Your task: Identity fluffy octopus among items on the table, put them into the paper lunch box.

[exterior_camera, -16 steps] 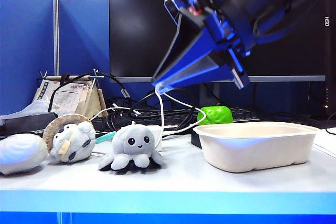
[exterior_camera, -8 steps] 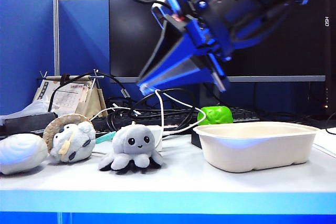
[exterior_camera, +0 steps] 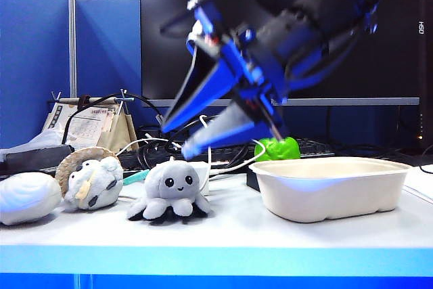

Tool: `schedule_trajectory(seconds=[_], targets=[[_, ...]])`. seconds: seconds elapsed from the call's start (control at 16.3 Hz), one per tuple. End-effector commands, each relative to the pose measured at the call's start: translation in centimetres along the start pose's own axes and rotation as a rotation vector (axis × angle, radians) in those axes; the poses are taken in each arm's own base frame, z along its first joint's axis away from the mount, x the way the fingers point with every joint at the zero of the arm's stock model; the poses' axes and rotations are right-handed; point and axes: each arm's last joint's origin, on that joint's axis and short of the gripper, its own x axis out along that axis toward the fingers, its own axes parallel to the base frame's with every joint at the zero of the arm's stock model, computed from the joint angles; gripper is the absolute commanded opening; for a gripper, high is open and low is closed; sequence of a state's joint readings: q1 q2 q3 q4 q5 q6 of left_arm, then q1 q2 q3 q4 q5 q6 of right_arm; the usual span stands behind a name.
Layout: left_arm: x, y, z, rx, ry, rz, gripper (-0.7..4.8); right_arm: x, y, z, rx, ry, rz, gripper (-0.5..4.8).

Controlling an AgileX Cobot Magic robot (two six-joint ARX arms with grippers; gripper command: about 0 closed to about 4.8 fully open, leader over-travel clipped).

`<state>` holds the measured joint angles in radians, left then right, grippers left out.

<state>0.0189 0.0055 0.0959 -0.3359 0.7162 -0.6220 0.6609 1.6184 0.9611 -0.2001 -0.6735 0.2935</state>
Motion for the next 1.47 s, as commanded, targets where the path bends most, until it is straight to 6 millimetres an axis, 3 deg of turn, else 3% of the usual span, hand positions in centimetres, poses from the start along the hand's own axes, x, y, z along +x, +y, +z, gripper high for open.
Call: schedule_trajectory(seconds=[0.06, 0.12, 0.25, 0.43, 0.49, 0.61, 0.67, 0.74, 0.8, 0.92, 1.1, 1.29, 1.47], targets=[[-0.1, -0.2, 0.1, 0.014, -0.005, -0.013, 0.35, 0.2, 0.0, 0.3, -0.017, -0.016, 0.004, 2.19], [-0.1, -0.2, 0.1, 0.014, -0.005, -0.013, 0.35, 0.2, 0.0, 0.5, -0.029, -0.036, -0.005, 2.53], [-0.1, -0.2, 0.1, 0.014, -0.001, -0.018, 0.35, 0.1, 0.1, 1.0, -0.064, -0.089, -0.014, 2.66], [-0.1, -0.3, 0.1, 0.015, 0.007, -0.031, 0.35, 0.1, 0.2, 1.1, -0.057, -0.091, 0.022, 2.50], [-0.1, -0.3, 0.1, 0.016, 0.006, -0.032, 0.35, 0.1, 0.3, 1.2, -0.064, -0.093, 0.045, 2.04], [-0.1, -0.3, 0.1, 0.017, 0.006, -0.033, 0.35, 0.1, 0.4, 1.3, -0.065, -0.097, 0.073, 2.13], [-0.1, -0.3, 0.1, 0.017, 0.006, -0.033, 0.35, 0.1, 0.4, 1.3, -0.044, -0.099, 0.062, 2.41], [-0.1, -0.3, 0.1, 0.017, 0.005, -0.033, 0.35, 0.1, 0.3, 1.3, -0.011, -0.108, 0.028, 4.23], [-0.1, -0.3, 0.1, 0.018, 0.004, -0.033, 0.35, 0.1, 0.2, 1.3, -0.010, -0.118, 0.005, 4.79], [-0.1, -0.3, 0.2, 0.024, 0.000, -0.037, 0.35, 0.1, -0.1, 1.5, -0.006, -0.164, -0.105, 4.79], [-0.1, -0.3, 0.2, 0.024, -0.001, -0.037, 0.35, 0.2, 0.0, 1.4, -0.007, -0.171, -0.133, 4.79], [-0.1, -0.3, 0.2, 0.024, -0.001, -0.037, 0.35, 1.3, 0.8, 1.0, -0.024, -0.148, -0.150, 4.79], [-0.1, -0.3, 0.2, 0.020, 0.000, -0.039, 0.35, 3.0, 0.3, 0.3, -0.021, -0.115, -0.213, 4.79]])
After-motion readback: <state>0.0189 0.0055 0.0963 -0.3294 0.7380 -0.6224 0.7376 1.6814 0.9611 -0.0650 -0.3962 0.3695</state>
